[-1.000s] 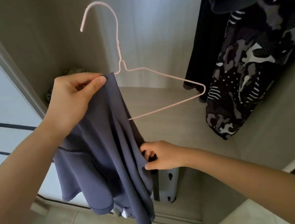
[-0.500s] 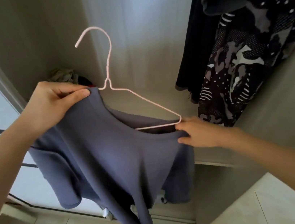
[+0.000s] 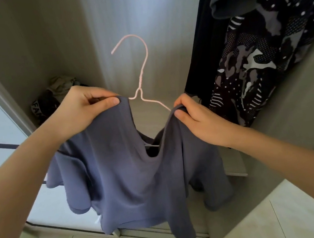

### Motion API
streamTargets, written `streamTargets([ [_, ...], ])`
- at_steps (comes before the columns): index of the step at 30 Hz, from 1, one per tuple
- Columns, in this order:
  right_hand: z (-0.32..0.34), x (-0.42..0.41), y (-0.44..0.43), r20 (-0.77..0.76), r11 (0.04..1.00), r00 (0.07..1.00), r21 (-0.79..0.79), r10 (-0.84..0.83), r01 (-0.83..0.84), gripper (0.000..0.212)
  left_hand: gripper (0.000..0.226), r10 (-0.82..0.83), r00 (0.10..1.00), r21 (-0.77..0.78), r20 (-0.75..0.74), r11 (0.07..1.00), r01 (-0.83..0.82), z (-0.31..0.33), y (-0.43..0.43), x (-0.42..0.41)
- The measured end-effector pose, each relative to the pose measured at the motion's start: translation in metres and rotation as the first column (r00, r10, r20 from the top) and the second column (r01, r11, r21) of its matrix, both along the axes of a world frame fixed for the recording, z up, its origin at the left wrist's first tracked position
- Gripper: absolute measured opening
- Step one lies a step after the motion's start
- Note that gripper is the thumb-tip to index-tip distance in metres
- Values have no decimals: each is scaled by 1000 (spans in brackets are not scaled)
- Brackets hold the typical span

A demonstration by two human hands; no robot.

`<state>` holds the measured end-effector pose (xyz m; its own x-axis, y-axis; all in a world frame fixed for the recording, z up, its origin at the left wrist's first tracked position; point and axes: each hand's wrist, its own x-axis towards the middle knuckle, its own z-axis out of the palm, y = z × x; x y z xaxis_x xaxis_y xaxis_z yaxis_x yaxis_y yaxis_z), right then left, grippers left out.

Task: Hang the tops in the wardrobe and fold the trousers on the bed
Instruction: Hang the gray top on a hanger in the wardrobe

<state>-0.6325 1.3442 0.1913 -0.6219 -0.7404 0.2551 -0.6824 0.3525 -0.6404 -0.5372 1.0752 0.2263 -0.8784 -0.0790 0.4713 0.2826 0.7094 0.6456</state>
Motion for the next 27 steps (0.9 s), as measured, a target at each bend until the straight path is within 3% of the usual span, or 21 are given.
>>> streamTargets([
  [7,16,-12,27,14,986,993,-120,-119,119,15,11,77,992,-14,98,997,-76,-7,-43,10],
  [10,16,-22,44,5,992,994,-69,-105,105,8,17,80,995,68,68,994,-84,-12,-47,6],
  [15,15,-28,67,47,983,983,-44,-178,181,47,33,152,988,236,6,960,-149,-20,-47,-6],
  [18,13,-31,75,-10,966,970,89,-244,244,22,36,142,990,293,3,946,-137,-21,-48,-7],
  [19,11,-31,78,-22,965,973,121,-231,232,28,35,133,991,292,8,948,-130,-21,-47,-8],
  [22,10,-26,81,13,975,983,131,-184,181,33,32,118,993,229,23,966,-120,-18,-45,-10],
  [27,18,-18,80,243,985,959,-56,-144,163,30,23,111,993,-41,27,993,-110,-7,-48,-17],
])
